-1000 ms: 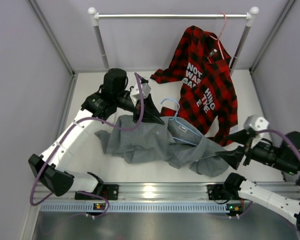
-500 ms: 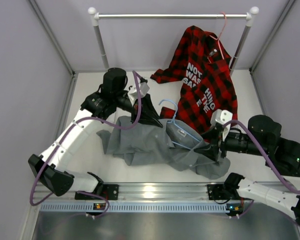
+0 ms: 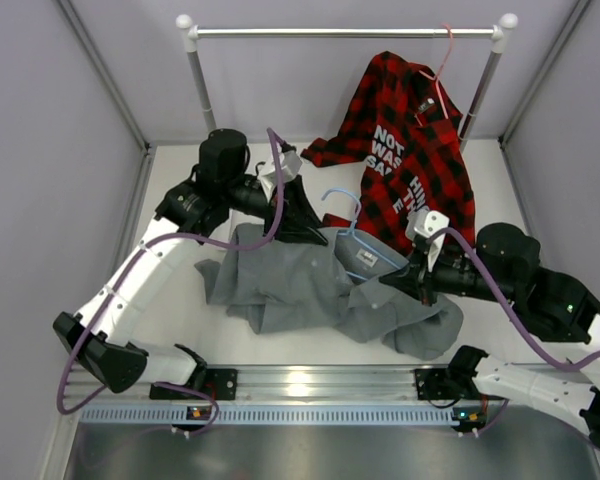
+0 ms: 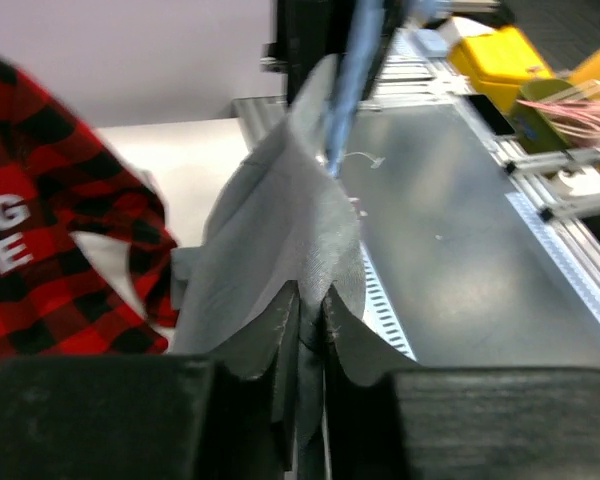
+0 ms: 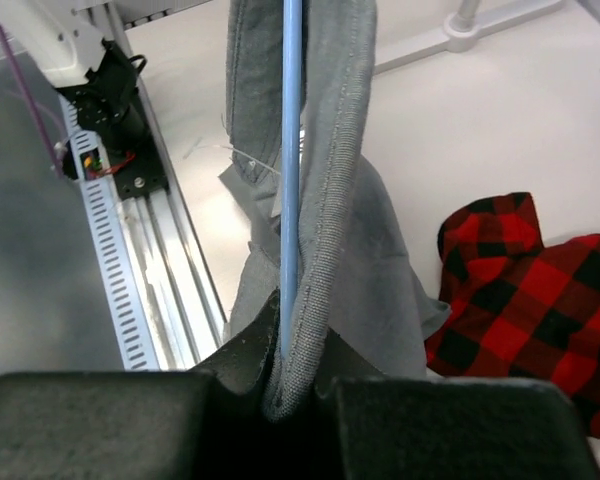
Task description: Place the shirt on the hanger
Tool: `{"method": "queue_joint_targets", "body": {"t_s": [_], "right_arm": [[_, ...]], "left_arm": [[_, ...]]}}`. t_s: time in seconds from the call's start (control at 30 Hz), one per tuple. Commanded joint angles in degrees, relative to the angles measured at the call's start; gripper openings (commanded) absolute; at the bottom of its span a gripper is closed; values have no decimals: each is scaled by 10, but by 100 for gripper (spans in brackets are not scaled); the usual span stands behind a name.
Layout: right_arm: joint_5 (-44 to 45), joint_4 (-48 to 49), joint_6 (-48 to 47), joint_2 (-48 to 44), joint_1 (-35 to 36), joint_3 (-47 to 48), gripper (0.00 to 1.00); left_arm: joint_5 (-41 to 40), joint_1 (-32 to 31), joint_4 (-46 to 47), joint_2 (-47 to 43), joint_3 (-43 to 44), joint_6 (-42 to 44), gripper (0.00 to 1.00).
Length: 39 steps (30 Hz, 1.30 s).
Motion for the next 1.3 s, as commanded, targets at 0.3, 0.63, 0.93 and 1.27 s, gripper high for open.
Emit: {"method": "queue_joint_targets", "body": {"t_s": [0.3, 0.63, 0.93, 1.27], "right_arm": [[245, 68, 78, 29, -3, 115, 0], [480, 16, 109, 267, -8, 420, 0], [404, 23, 142, 303, -9, 417, 0], [384, 89, 215, 279, -10, 301, 0]], "left_arm": [[-753, 17, 43, -138, 56, -191, 98], [-946, 16, 18, -413, -150, -179, 98], [-1032, 16, 6, -555, -394, -145, 98], [-1079, 19, 17, -606, -449, -158, 98]]}}
